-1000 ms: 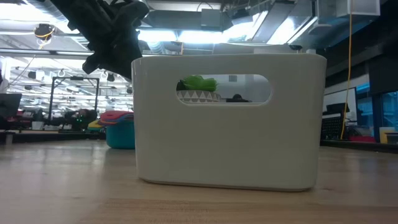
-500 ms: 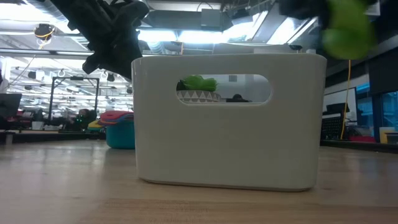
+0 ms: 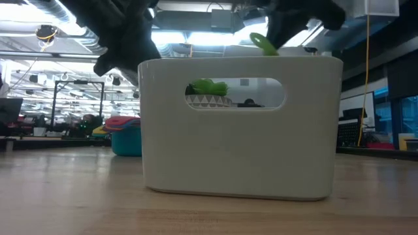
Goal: Nest measuring cups in basket
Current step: Stack the green measuring cup on top of the pink measuring cup
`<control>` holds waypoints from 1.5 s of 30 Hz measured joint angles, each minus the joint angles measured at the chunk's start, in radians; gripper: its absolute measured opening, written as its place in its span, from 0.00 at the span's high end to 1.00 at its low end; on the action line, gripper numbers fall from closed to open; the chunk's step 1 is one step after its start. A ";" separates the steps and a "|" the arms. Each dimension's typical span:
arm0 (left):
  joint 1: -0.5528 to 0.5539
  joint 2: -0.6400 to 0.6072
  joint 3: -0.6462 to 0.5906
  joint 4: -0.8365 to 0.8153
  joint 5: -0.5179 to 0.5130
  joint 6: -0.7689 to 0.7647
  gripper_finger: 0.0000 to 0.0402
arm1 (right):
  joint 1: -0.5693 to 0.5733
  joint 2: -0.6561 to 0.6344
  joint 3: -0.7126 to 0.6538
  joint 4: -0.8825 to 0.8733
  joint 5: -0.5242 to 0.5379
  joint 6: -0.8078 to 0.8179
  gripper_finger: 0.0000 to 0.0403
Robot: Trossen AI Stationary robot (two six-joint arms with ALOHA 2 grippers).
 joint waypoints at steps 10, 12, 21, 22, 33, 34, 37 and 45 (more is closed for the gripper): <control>0.000 0.000 0.000 0.178 0.118 0.052 0.75 | -0.044 0.000 0.000 0.050 0.000 -0.079 0.95; 0.000 0.000 0.000 0.227 0.122 0.069 0.75 | -0.048 0.000 0.000 0.050 0.000 -0.079 0.95; 0.001 0.000 0.000 0.430 0.109 0.213 0.75 | -0.054 0.000 0.000 0.051 -0.003 -0.079 0.95; 0.001 0.000 0.000 0.446 0.106 0.231 0.75 | -0.056 0.000 0.000 0.054 -0.003 -0.079 0.95; 0.001 0.000 0.000 0.467 0.096 0.261 0.75 | -0.105 0.000 0.000 0.245 -0.003 -0.080 0.95; 0.001 0.000 0.000 0.467 0.094 0.261 0.75 | -0.112 0.000 0.000 0.259 -0.003 -0.080 0.95; 0.001 0.000 0.000 0.467 0.089 0.261 0.75 | -0.132 0.003 0.000 0.283 -0.015 -0.076 0.95; 0.016 0.000 0.000 0.463 0.083 0.260 0.75 | -0.144 0.074 -0.002 0.300 -0.035 -0.049 0.95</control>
